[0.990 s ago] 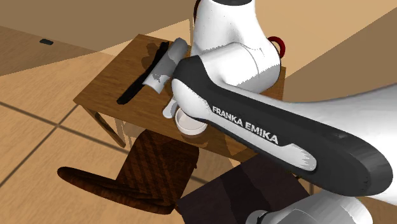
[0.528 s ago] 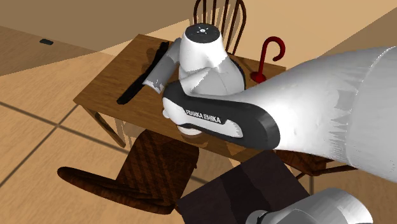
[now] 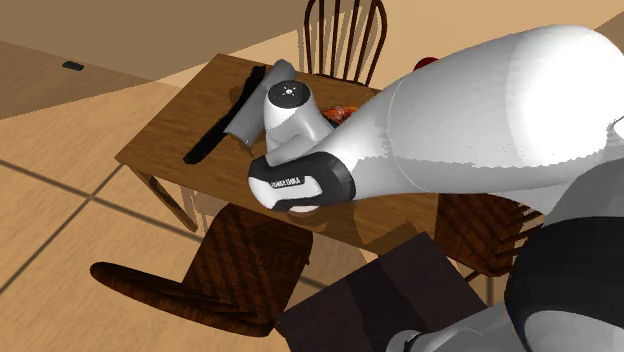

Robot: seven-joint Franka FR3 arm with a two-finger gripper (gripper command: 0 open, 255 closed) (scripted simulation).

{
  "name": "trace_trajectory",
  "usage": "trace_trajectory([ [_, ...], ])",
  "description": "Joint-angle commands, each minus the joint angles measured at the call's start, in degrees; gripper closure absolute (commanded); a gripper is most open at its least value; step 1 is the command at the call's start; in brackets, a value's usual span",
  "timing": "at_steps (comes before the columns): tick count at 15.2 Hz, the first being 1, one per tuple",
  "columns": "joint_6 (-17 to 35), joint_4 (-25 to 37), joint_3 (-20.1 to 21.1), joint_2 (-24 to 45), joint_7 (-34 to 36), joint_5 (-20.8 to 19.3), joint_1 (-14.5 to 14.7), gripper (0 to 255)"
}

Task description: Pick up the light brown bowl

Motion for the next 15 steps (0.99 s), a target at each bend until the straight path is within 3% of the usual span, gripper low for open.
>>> trace_trajectory([
  [1,2.64,1.49,0.07,4.6,1.9,-2.03,0.05,0],
  [8,9.02,9.37,-2.63,20.38,8.26,-8.89,2.75,0],
  [15,13.38,10.23,-4.39,25.59,9.88,-10.71,4.11,0],
])
